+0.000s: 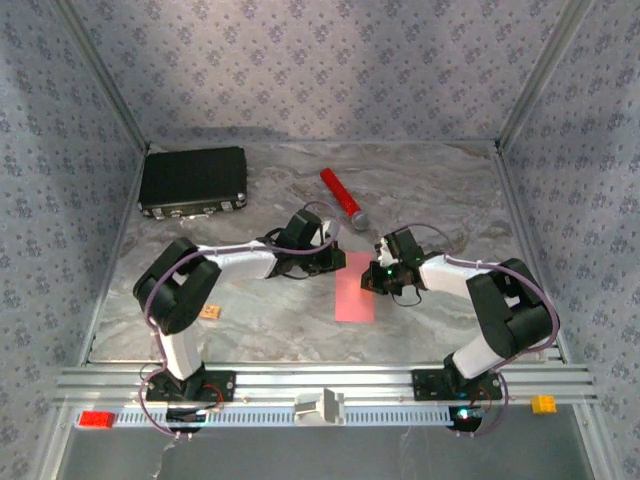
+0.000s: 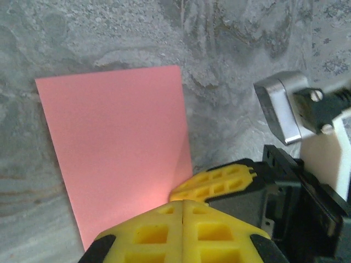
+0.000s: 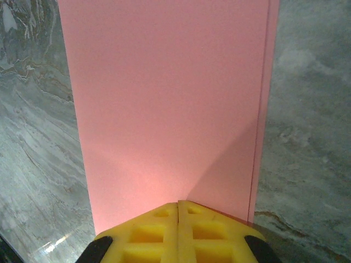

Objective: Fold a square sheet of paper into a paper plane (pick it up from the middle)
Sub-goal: First fold the square sheet of paper in half at the center of the table.

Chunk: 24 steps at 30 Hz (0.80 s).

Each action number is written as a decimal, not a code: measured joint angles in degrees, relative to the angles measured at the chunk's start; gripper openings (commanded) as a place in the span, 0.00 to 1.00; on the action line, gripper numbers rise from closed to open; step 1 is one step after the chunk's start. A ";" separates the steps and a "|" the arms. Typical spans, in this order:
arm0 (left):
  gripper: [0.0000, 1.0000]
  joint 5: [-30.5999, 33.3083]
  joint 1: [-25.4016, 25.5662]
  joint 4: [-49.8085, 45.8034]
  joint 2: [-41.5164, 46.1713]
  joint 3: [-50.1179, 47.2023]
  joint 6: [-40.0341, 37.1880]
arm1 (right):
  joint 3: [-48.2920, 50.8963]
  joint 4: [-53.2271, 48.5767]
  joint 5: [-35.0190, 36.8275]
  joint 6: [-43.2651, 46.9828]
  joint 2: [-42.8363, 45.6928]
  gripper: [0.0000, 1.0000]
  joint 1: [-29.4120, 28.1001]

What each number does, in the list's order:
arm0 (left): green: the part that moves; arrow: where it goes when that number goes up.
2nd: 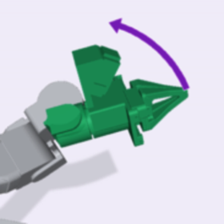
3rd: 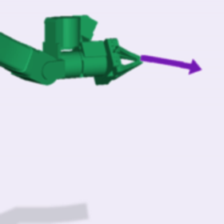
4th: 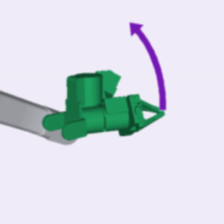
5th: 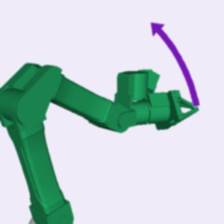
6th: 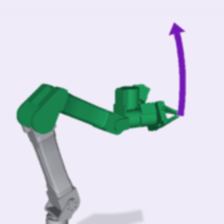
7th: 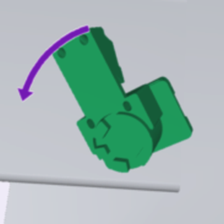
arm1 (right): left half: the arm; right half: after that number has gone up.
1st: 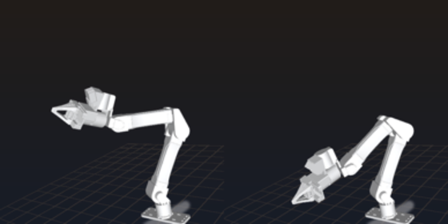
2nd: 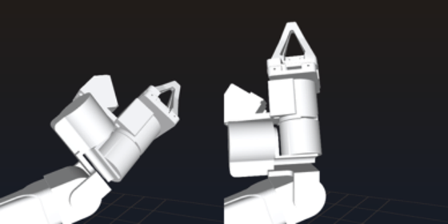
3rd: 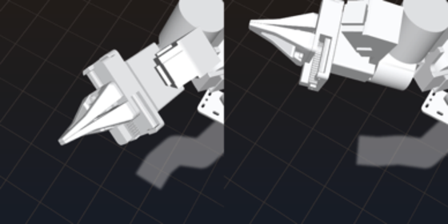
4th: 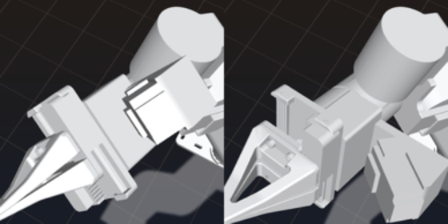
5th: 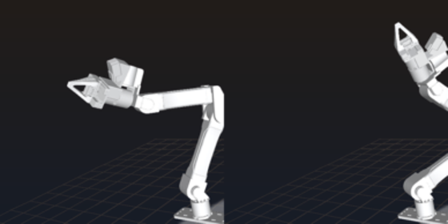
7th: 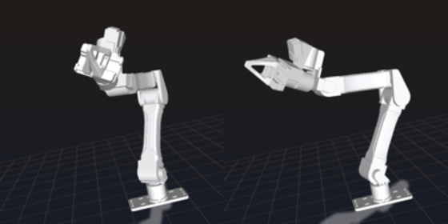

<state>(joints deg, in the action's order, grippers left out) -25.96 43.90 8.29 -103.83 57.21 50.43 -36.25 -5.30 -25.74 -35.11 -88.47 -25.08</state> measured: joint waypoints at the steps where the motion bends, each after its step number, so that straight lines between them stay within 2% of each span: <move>1: 0.03 -0.28 -0.11 -0.13 -0.68 0.57 0.00 | -0.02 -0.13 0.00 0.02 0.04 0.00 0.00; 17: 0.03 -2.78 -0.59 -0.83 -9.81 6.62 -1.14 | 0.76 -0.35 0.39 0.00 1.14 0.01 0.11; 21: 0.02 -2.58 -0.79 -1.22 -11.43 6.54 -1.36 | 0.96 -2.32 0.46 -0.11 2.99 0.11 0.07; 24: 0.02 -2.60 -0.96 -0.72 -11.56 6.01 -1.33 | 1.95 -5.29 1.40 -1.46 8.85 0.19 -0.48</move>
<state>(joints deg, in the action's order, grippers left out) -28.56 42.94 7.57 -115.39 63.22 49.10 -34.30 -10.59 -24.34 -36.58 -79.61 -25.56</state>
